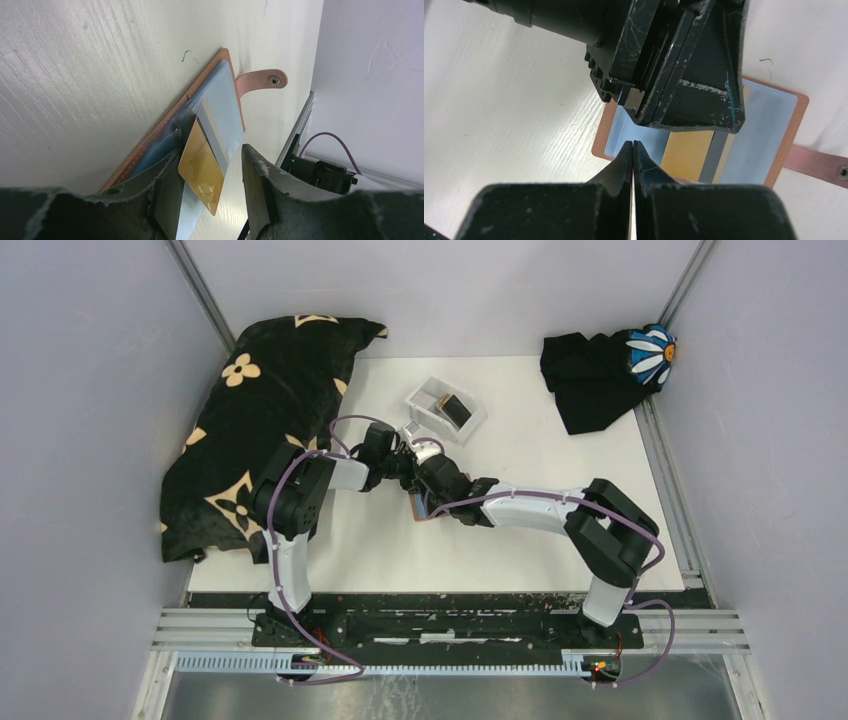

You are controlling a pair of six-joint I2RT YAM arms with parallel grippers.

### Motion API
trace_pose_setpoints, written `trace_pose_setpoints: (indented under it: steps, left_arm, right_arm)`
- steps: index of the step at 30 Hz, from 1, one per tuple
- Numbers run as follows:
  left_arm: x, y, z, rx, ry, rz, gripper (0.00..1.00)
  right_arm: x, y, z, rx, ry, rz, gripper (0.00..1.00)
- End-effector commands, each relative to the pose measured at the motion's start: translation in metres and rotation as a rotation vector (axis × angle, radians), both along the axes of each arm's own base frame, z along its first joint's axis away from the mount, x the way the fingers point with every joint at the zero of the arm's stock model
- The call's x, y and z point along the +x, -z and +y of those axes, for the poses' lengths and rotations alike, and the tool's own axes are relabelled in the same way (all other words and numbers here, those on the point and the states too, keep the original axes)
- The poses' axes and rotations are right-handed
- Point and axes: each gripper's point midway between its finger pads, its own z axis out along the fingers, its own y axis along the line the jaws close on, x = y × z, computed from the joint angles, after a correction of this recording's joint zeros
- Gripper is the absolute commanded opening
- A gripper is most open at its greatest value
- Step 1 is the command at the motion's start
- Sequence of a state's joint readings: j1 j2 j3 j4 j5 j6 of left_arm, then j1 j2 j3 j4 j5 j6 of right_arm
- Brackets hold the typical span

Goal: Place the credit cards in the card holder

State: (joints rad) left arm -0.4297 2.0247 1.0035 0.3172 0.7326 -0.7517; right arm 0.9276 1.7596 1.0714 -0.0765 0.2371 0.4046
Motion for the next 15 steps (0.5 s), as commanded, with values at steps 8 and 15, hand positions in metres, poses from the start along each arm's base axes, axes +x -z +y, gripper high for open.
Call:
trace_pose_setpoints:
  steps: [8,15]
  left_arm:
    - [-0.006,0.037,0.004,0.087,-0.028,0.067,0.52]
    - [-0.007,0.040,0.004,0.086,-0.025,0.072,0.52]
  right_arm:
    - [0.026,0.004,0.009,-0.085,-0.004,-0.146,0.01]
    - [0.037,0.003,0.000,-0.158,0.022,-0.215,0.01]
